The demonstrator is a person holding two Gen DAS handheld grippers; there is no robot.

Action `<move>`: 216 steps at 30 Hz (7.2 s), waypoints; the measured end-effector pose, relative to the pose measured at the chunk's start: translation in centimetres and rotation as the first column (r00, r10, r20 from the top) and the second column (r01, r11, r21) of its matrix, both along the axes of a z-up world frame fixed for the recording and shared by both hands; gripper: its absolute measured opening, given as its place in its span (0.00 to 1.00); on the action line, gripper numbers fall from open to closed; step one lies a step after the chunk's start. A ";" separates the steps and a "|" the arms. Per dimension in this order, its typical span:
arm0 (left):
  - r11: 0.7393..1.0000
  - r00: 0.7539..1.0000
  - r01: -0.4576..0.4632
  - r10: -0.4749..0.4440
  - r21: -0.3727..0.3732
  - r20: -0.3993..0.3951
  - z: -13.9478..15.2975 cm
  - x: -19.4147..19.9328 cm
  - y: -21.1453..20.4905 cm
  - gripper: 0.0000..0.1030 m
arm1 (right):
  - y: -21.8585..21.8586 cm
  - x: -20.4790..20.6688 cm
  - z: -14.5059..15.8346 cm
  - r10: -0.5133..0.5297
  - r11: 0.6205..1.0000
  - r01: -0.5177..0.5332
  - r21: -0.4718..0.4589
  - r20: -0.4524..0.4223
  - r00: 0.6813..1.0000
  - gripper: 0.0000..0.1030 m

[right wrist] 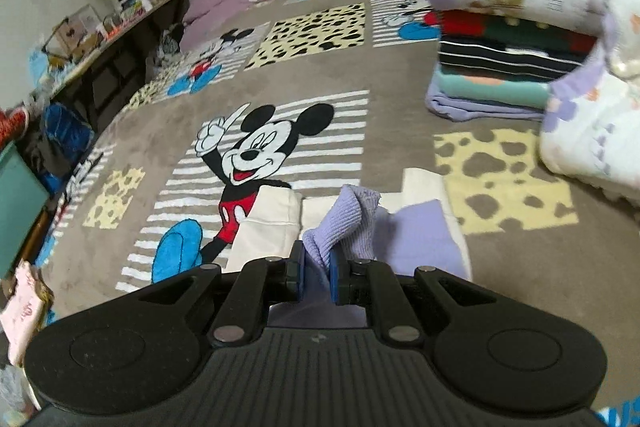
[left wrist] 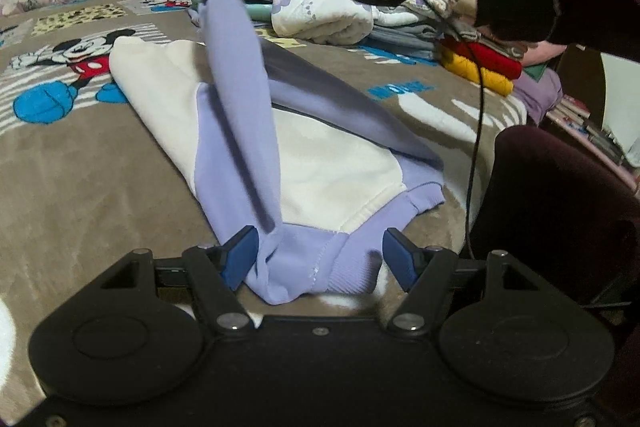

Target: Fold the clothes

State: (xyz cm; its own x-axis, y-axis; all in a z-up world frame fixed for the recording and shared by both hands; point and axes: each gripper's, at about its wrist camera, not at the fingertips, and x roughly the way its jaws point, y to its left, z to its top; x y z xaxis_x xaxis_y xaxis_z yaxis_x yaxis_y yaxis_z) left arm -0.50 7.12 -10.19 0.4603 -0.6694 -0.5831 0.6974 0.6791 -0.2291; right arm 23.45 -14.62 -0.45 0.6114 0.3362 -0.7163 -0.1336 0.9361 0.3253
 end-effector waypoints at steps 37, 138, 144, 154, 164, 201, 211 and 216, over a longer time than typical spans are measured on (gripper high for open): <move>0.989 0.994 -0.021 0.005 -0.145 -0.109 -0.6 1.8 2.4 0.67 | 1.1 5.0 -6.2 0.146 0.986 -0.151 0.076 0.068 0.987 0.33; 0.854 0.881 -0.468 0.472 -0.226 -0.041 6.4 18.5 2.6 0.86 | -7.2 -13.6 -3.1 0.255 0.962 -0.186 -0.201 0.409 0.876 0.32; 0.878 0.843 -0.476 0.470 -0.041 0.261 6.4 9.2 -0.3 0.86 | -6.9 -19.8 -3.7 0.337 0.927 -0.198 -0.317 0.479 0.811 0.33; 0.855 0.781 -0.354 0.048 0.379 0.622 3.0 -3.5 -4.3 0.86 | -4.3 -30.6 -7.2 0.634 0.704 -0.267 -0.658 0.414 0.653 0.41; 0.689 0.771 -0.261 -0.273 0.677 0.575 -3.1 -8.3 -6.8 0.86 | -3.4 -34.6 -11.0 0.740 0.492 -0.261 -0.831 0.241 0.628 0.51; 0.600 0.766 -0.386 -0.214 0.700 0.606 -5.8 -7.0 -10.3 0.22 | -1.5 -33.0 -14.6 0.771 0.393 -0.081 -0.916 0.279 0.572 0.44; 0.540 0.682 -0.454 -0.303 0.709 0.666 -6.3 -8.6 -10.1 0.57 | -1.5 -33.2 -14.6 0.771 0.395 -0.077 -0.915 0.285 0.570 0.44; 0.531 0.702 -0.420 -0.324 0.736 0.634 -6.7 -8.7 -9.7 0.33 | -1.6 -33.1 -14.6 0.769 0.405 -0.089 -0.910 0.287 0.571 0.42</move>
